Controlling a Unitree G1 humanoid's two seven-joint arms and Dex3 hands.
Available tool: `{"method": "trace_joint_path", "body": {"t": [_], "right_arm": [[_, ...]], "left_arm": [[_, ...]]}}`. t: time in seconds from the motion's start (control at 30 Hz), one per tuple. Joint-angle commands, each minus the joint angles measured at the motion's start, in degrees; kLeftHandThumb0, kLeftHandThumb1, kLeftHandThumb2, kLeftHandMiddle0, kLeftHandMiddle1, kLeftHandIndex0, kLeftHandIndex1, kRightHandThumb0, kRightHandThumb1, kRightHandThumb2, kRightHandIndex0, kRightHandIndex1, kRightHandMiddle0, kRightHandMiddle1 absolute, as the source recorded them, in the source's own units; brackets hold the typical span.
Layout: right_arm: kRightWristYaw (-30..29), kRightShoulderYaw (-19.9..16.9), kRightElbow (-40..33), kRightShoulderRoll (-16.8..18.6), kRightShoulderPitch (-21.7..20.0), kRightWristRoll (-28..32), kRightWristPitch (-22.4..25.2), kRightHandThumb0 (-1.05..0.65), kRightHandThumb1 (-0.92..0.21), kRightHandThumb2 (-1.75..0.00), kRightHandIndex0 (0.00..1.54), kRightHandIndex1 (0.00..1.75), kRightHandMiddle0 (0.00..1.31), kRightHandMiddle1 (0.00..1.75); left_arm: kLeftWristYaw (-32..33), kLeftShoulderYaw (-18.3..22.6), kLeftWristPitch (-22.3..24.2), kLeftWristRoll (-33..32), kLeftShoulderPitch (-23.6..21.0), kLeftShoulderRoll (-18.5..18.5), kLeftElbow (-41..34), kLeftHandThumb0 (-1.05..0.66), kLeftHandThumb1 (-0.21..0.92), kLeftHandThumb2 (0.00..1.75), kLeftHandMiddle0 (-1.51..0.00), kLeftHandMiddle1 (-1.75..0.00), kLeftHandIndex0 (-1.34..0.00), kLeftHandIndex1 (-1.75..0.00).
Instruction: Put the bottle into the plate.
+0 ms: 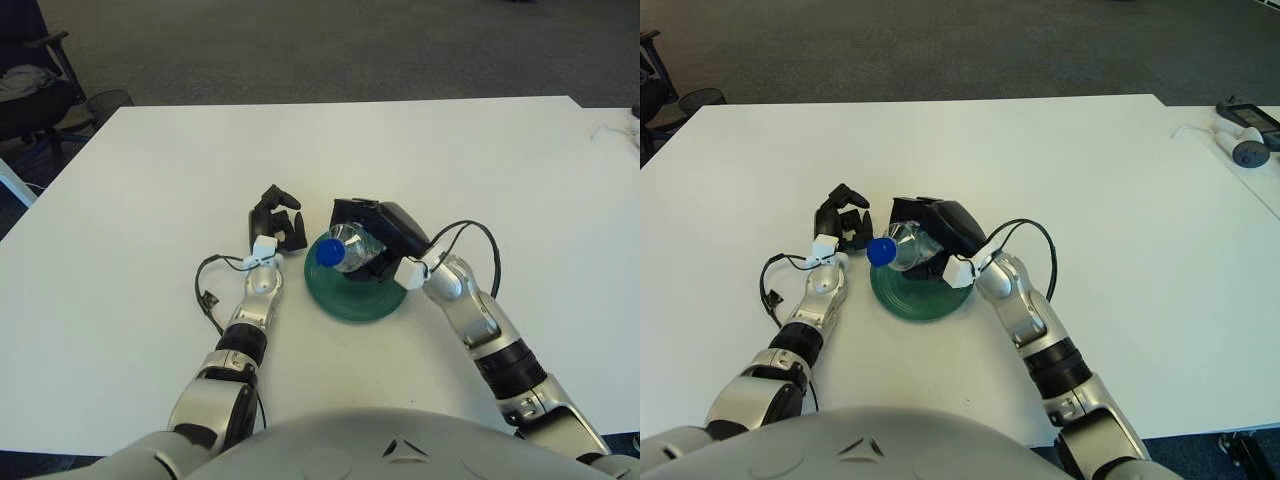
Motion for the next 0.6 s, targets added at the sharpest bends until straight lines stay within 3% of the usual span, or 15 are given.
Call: {"method": "trace_joint_path", "body": {"t": [0.0,0.47,0.57], "right_arm": [[-0.76,-0.74,0.57,0.56,-0.76,0.15,0.58,-0.09,-0.34,-1.27,1.16,1.75,0.93,1.75],[0.09,-0.78,3.39,0.54,-2.31,0.59,0.88,-0.1,-0.33,-1.31,1.2,1.75,0.99,1.75],[0.88,-0.8,3.64,0.28,-2.4,1.43,0.54,-0.17,-0.37,-1.25,1.18,1.75,0.93,1.75]], "left_arm": [[0.8,0.19,-0.34,0.44,3.3,0.69,4.04,-0.57,0.09,1.6,-1.33,-1.75,-0.8,-1.75],[-0.03,0.11,0.6,-0.04,3.81,0.46,2.11,-0.55,0.14,1.54,-1.34,-1.75,-0.76,-1.75],[0.06,0.23,0.48,-0.2,3.57,0.32,2.52,-0.54,0.14,1.53,-1.34,-1.75,-0.75,-1.75]]}}
